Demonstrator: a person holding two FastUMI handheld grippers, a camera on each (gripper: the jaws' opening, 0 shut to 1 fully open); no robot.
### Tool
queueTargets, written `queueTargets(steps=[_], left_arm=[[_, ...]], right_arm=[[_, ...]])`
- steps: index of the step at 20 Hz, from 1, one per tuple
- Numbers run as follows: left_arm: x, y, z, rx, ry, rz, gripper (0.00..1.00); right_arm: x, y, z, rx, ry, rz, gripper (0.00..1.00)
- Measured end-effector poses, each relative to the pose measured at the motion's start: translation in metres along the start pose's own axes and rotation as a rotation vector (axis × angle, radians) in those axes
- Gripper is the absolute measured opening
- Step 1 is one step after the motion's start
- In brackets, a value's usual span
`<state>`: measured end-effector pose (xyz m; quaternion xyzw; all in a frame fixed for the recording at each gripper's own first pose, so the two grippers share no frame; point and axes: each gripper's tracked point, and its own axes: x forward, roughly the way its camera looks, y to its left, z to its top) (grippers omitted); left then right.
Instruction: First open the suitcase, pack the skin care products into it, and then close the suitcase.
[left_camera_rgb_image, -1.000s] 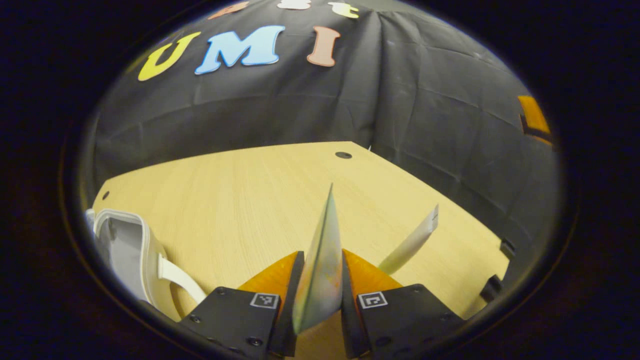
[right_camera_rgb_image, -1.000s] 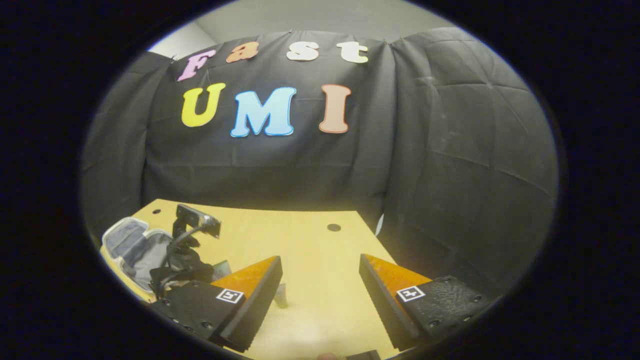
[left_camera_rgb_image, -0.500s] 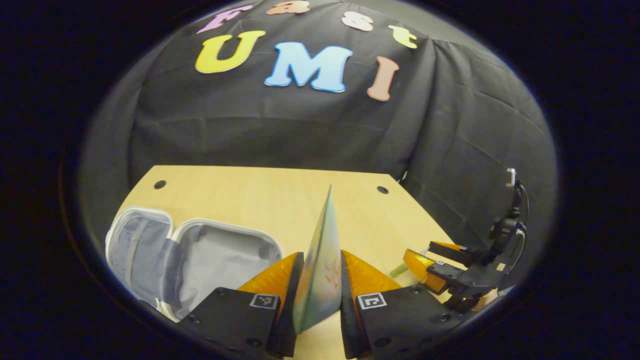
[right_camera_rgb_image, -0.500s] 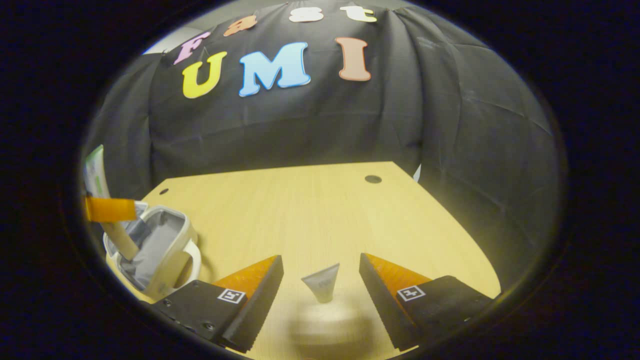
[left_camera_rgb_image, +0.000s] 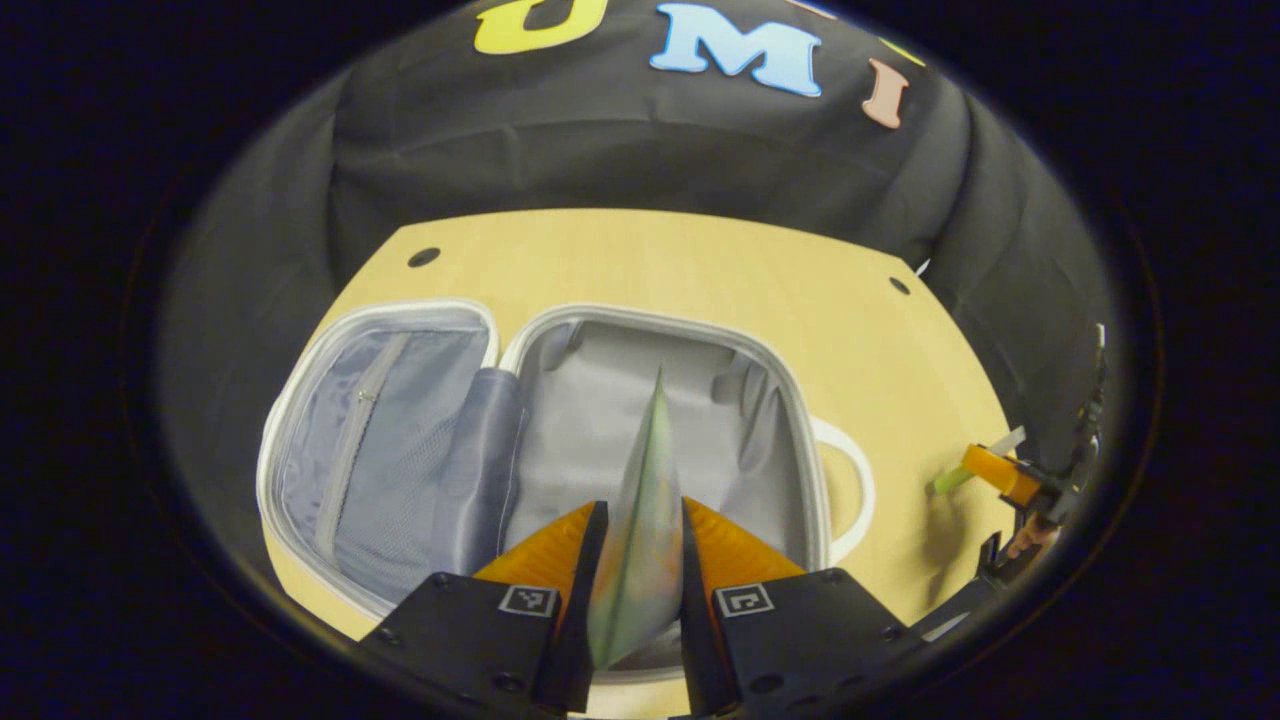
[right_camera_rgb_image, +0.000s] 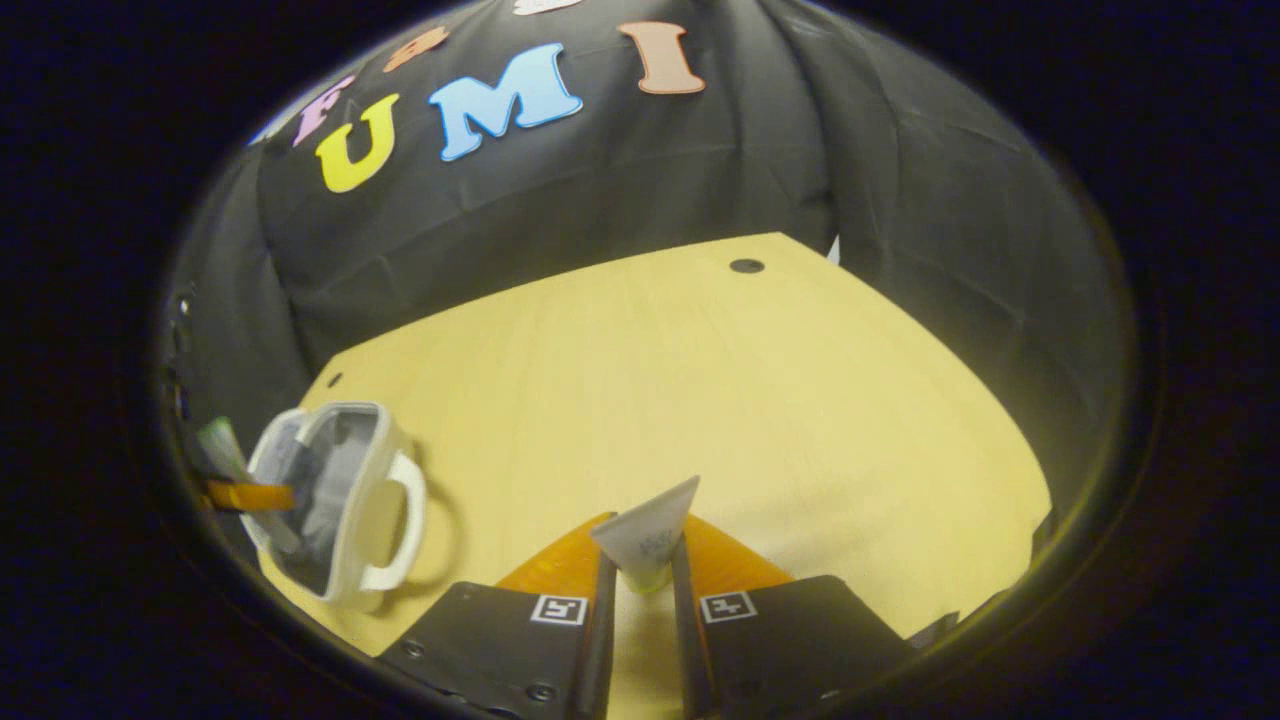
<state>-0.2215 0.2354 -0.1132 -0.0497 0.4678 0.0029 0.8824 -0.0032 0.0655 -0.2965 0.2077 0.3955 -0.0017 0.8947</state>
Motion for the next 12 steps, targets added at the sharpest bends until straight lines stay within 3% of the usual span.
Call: queueTargets(steps=[4, 6, 7, 9, 12], left_arm=[[0.023, 0.016, 0.004, -0.024, 0.008, 0.009, 0.48], [0.020, 0.021, 0.021, 0.004, -0.057, 0.028, 0.63], [0.015, 0.023, 0.030, 0.017, -0.091, 0.040, 0.76], [-0.004, 0.024, 0.045, 0.020, -0.159, 0.052, 0.83], [-0.043, 0.038, 0.047, -0.033, -0.263, 0.058, 0.87]], right_arm=[[-0.039, 0.076, -0.016, 0.086, 0.077, 0.185, 0.25], [-0.050, 0.107, -0.014, 0.084, 0.093, 0.245, 0.23], [-0.054, 0.121, -0.014, 0.081, 0.101, 0.273, 0.26], [-0.058, 0.154, -0.013, 0.061, 0.122, 0.332, 0.23], [-0.054, 0.206, -0.018, 0.022, 0.155, 0.422, 0.29]])
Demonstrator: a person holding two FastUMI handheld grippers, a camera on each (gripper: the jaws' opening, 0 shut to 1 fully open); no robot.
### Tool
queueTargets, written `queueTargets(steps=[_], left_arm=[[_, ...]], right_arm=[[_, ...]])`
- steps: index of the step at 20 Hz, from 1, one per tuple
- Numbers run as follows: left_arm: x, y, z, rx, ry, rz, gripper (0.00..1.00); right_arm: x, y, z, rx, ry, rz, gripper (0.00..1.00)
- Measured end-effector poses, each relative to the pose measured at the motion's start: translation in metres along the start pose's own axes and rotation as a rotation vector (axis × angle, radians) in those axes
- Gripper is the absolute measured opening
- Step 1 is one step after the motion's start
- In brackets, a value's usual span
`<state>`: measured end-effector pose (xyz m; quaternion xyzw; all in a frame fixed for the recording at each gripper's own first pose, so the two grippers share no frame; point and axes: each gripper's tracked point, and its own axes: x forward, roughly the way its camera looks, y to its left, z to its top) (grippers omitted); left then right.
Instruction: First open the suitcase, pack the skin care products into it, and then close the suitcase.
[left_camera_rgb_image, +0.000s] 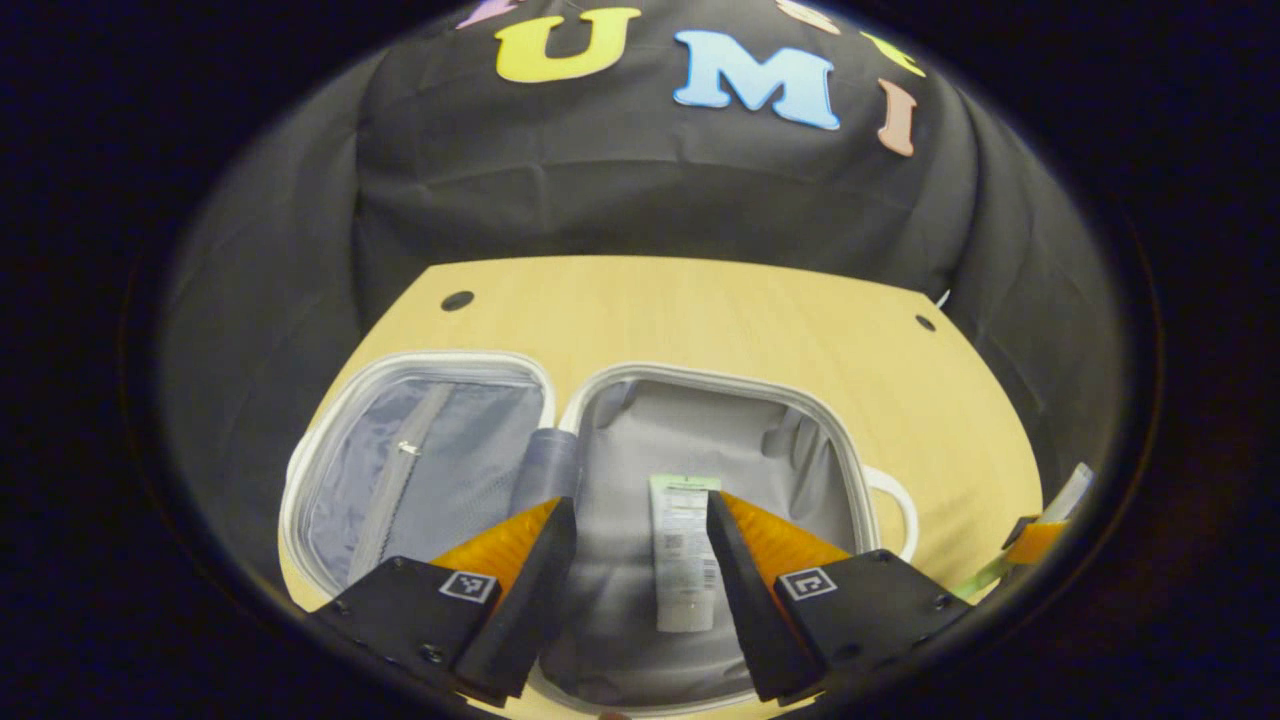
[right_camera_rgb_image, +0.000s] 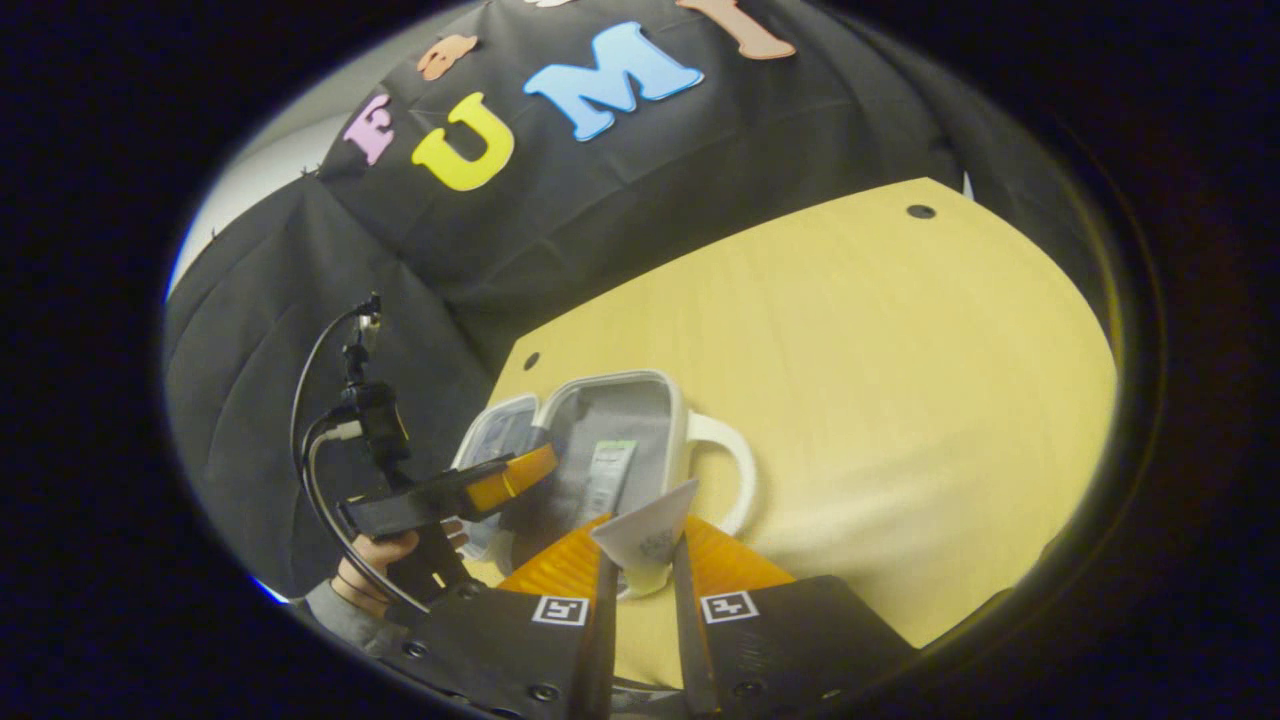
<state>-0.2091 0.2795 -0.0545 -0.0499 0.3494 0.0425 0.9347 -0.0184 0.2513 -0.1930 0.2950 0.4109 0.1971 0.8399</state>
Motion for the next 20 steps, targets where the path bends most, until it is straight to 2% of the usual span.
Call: queueTargets(steps=[1, 4, 7, 9, 11, 13, 14, 18, 20], left_arm=[[-0.015, 0.010, 0.003, -0.021, -0.029, 0.012, 0.87], [-0.059, 0.049, 0.006, -0.079, -0.105, 0.073, 0.89], [-0.101, 0.096, 0.000, -0.092, -0.143, 0.164, 0.94], [-0.116, 0.121, -0.008, -0.100, -0.143, 0.204, 0.95], [-0.127, 0.148, -0.014, -0.115, -0.141, 0.243, 0.95], [-0.130, 0.177, -0.015, -0.137, -0.145, 0.278, 0.96], [-0.130, 0.190, -0.014, -0.147, -0.148, 0.298, 0.96], [-0.126, 0.246, -0.001, -0.153, -0.173, 0.355, 0.96], [-0.121, 0.273, 0.013, -0.145, -0.182, 0.361, 0.96]], right_arm=[[0.011, 0.012, -0.003, -0.019, 0.017, 0.023, 0.26], [0.051, 0.034, -0.023, -0.074, 0.091, 0.053, 0.25], [0.096, 0.027, -0.060, -0.132, 0.220, 0.018, 0.27], [0.111, 0.024, -0.068, -0.169, 0.245, -0.003, 0.29], [0.113, 0.025, -0.055, -0.191, 0.183, -0.011, 0.59], [0.096, 0.029, -0.032, -0.203, 0.082, -0.014, 0.88], [0.089, 0.029, -0.022, -0.210, 0.036, -0.017, 0.93], [0.046, 0.024, 0.013, -0.275, -0.149, -0.060, 0.94], [0.019, 0.012, 0.030, -0.344, -0.243, -0.127, 0.93]])
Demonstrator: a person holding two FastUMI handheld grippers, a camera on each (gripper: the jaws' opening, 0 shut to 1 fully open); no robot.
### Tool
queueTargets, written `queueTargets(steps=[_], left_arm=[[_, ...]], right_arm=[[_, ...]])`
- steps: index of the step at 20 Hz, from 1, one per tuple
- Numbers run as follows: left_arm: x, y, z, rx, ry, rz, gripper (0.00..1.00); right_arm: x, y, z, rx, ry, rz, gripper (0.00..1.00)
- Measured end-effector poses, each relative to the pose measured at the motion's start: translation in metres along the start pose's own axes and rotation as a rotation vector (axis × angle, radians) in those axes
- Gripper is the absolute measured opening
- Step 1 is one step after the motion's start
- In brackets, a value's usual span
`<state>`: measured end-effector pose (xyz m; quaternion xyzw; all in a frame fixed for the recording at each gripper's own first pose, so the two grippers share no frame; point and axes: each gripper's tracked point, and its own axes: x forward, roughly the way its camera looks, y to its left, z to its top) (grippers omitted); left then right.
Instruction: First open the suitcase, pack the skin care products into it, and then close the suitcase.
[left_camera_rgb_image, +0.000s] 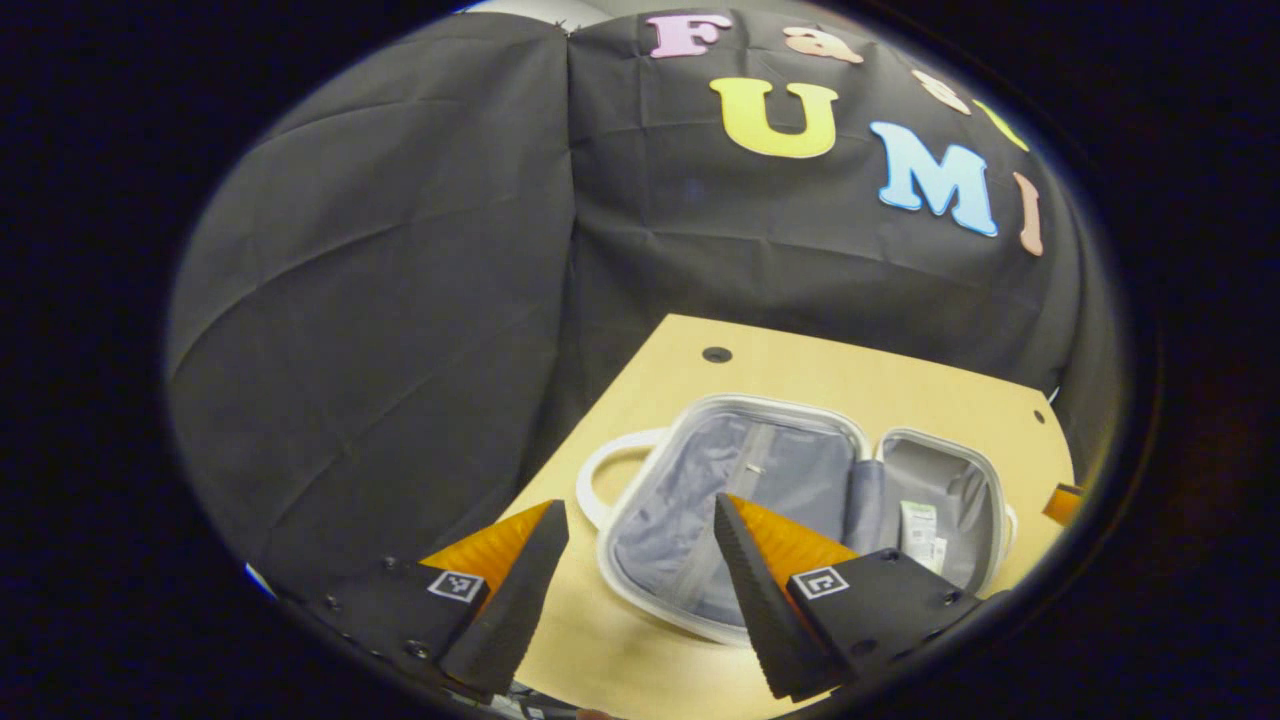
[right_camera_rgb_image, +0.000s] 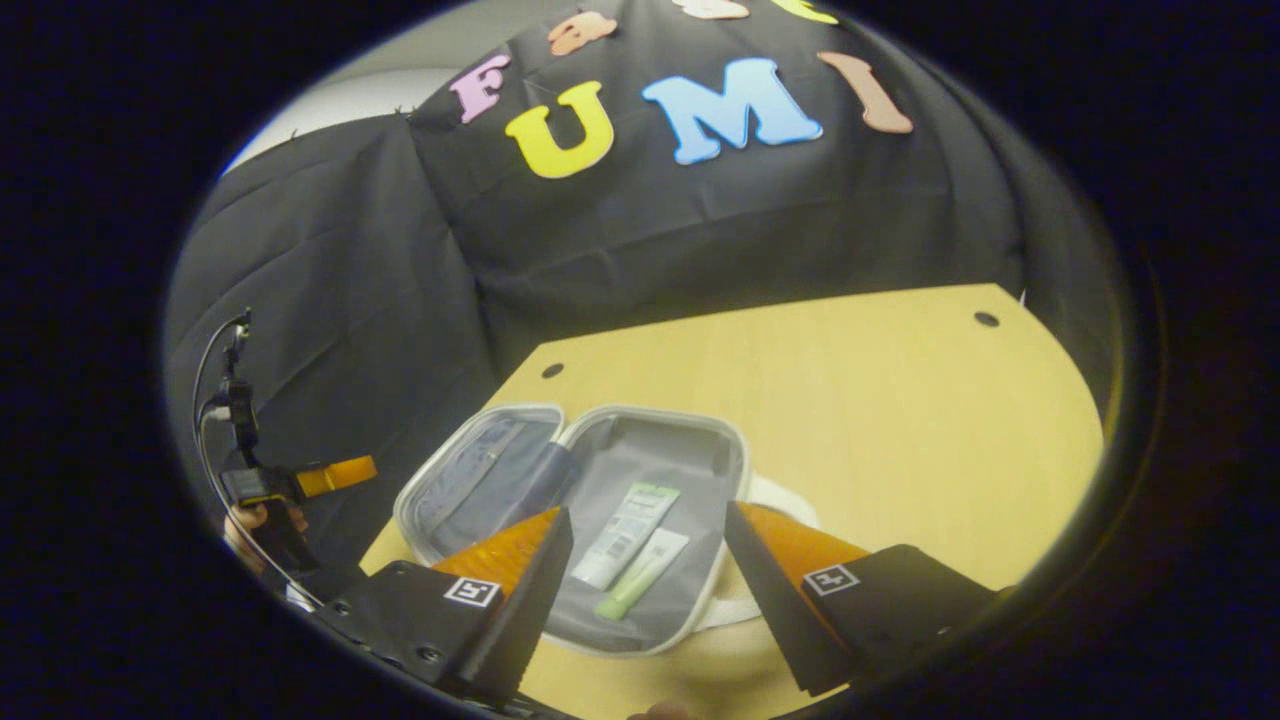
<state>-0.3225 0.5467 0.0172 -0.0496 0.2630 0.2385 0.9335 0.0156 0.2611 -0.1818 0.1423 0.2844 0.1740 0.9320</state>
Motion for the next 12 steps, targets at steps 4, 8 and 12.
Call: queueTargets(steps=[4, 8, 12], left_arm=[[0.044, 0.040, 0.024, -0.003, 0.016, -0.017, 0.95], [0.096, 0.077, 0.023, -0.064, 0.111, -0.069, 0.95], [0.146, 0.099, -0.005, -0.116, 0.257, -0.121, 0.96]], right_arm=[[-0.048, -0.042, 0.031, -0.147, -0.143, -0.178, 0.94], [-0.097, -0.079, 0.061, -0.210, -0.249, -0.349, 0.94], [-0.135, -0.109, 0.090, -0.201, -0.328, -0.502, 0.94]])
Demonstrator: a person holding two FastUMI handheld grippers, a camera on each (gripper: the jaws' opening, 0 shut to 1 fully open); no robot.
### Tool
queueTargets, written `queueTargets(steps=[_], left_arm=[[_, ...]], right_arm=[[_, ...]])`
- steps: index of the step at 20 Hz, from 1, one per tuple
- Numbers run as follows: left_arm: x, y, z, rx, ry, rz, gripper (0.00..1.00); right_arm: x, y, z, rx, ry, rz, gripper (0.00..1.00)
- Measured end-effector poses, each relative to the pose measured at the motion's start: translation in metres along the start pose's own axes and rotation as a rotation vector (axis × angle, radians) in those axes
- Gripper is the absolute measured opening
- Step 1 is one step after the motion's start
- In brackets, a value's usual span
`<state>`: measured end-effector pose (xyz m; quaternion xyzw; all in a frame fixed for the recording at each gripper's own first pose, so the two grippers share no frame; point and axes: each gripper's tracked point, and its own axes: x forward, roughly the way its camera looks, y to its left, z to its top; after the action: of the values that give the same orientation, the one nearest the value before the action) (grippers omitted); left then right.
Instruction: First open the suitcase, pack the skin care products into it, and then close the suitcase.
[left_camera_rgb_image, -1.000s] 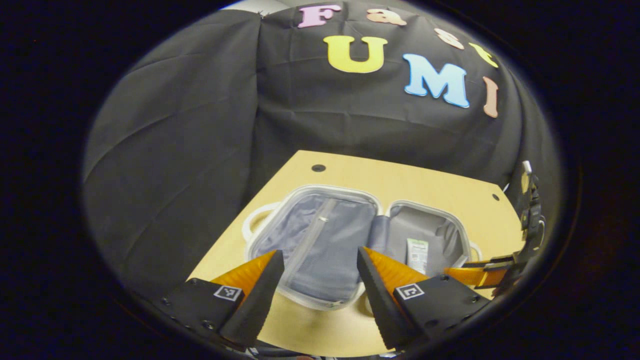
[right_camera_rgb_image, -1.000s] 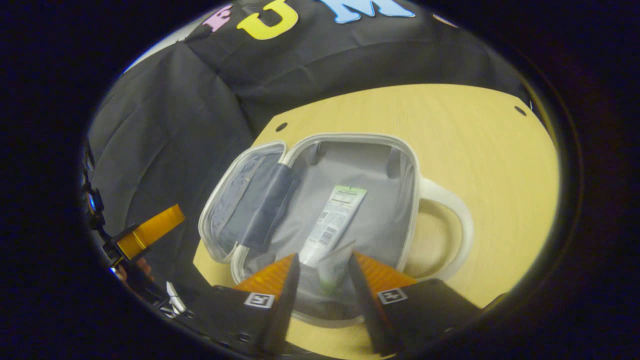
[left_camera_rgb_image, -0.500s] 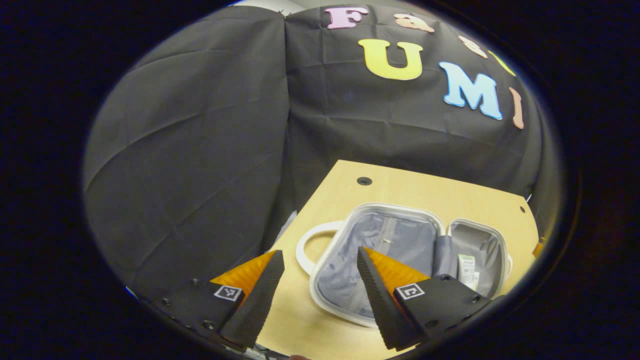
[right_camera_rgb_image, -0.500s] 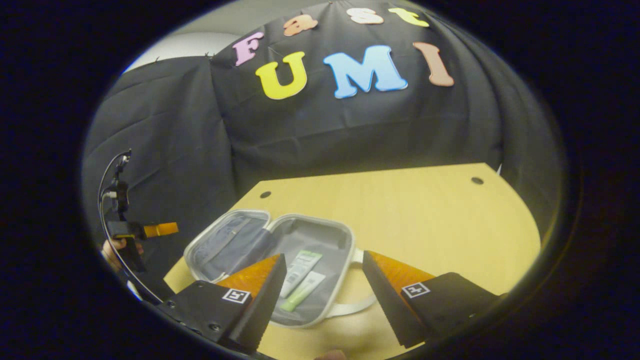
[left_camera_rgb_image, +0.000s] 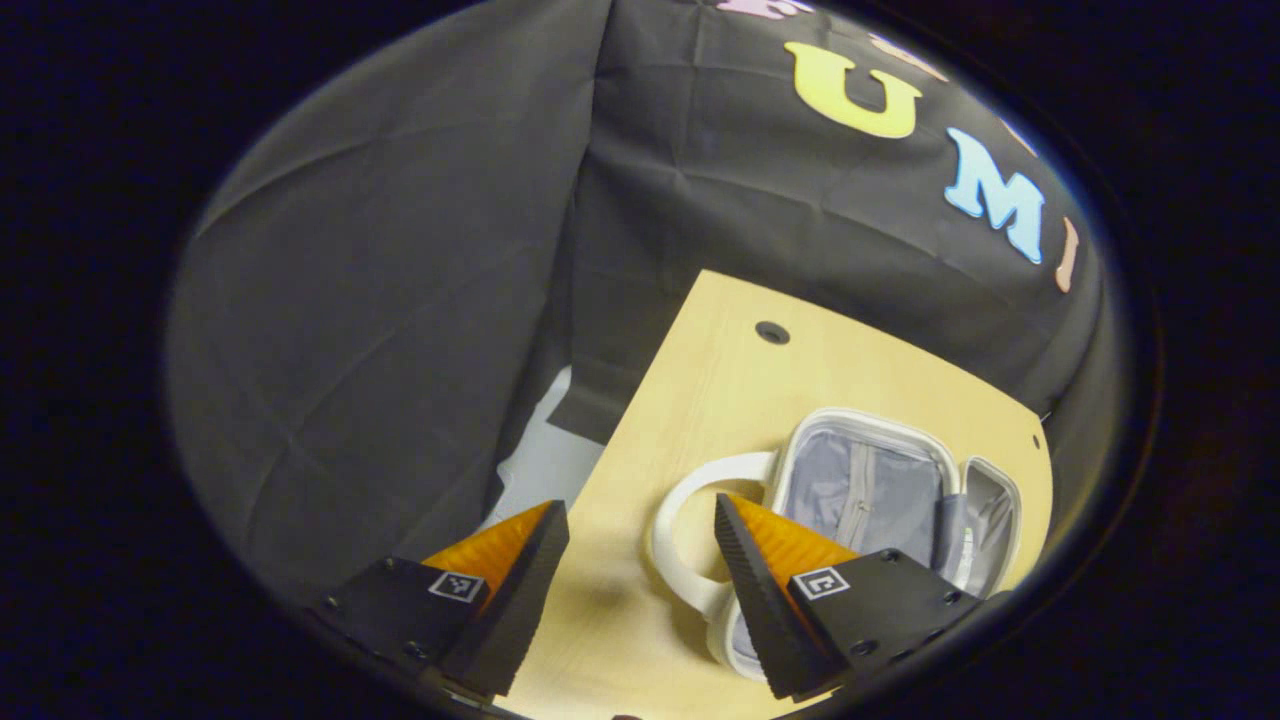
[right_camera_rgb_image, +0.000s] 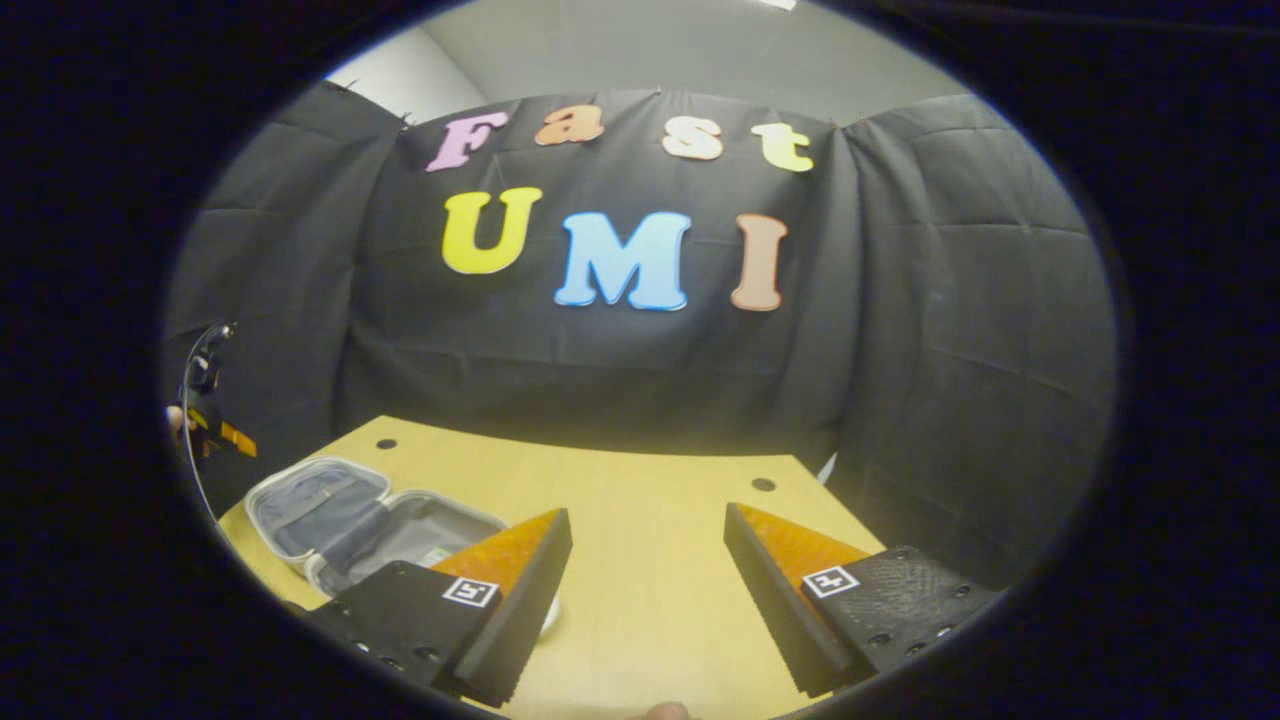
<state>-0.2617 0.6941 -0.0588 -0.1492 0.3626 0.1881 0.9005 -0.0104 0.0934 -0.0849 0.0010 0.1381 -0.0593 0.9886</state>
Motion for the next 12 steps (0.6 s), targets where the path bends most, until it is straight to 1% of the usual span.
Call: queueTargets(steps=[1, 2, 4, 5, 6, 7, 8, 9, 10, 11, 12], left_arm=[[0.010, 0.000, -0.004, -0.015, 0.027, -0.025, 0.96], [0.018, -0.006, -0.008, -0.035, 0.053, -0.071, 0.96], [0.034, -0.014, -0.016, -0.057, 0.094, -0.130, 0.96], [0.043, -0.013, -0.023, -0.063, 0.119, -0.127, 0.95], [0.050, -0.012, -0.028, -0.076, 0.143, -0.131, 0.97], [0.058, -0.014, -0.033, -0.095, 0.158, -0.138, 0.96], [0.063, -0.018, -0.037, -0.120, 0.168, -0.151, 0.96], [0.065, -0.021, -0.040, -0.146, 0.177, -0.168, 0.96], [0.067, -0.026, -0.043, -0.173, 0.184, -0.187, 0.90], [0.071, -0.033, -0.047, -0.219, 0.190, -0.202, 0.71], [0.077, -0.027, -0.053, -0.233, 0.202, -0.175, 0.51]], right_arm=[[-0.001, -0.003, 0.001, -0.005, 0.002, -0.020, 0.93], [0.000, -0.005, -0.001, -0.009, 0.017, -0.031, 0.94], [0.001, 0.001, -0.010, -0.007, 0.064, -0.024, 0.94], [0.001, 0.006, -0.012, 0.000, 0.078, -0.015, 0.94], [0.003, 0.011, -0.014, 0.005, 0.088, -0.008, 0.94], [0.004, 0.015, -0.014, 0.008, 0.093, 0.001, 0.94], [0.004, 0.020, -0.013, 0.009, 0.097, 0.013, 0.90], [0.006, 0.022, -0.013, 0.009, 0.098, 0.019, 0.94], [0.006, 0.023, -0.010, 0.007, 0.092, 0.022, 0.94], [0.008, 0.023, -0.005, 0.008, 0.082, 0.021, 0.94], [0.009, 0.023, -0.005, 0.010, 0.078, 0.020, 0.94]])
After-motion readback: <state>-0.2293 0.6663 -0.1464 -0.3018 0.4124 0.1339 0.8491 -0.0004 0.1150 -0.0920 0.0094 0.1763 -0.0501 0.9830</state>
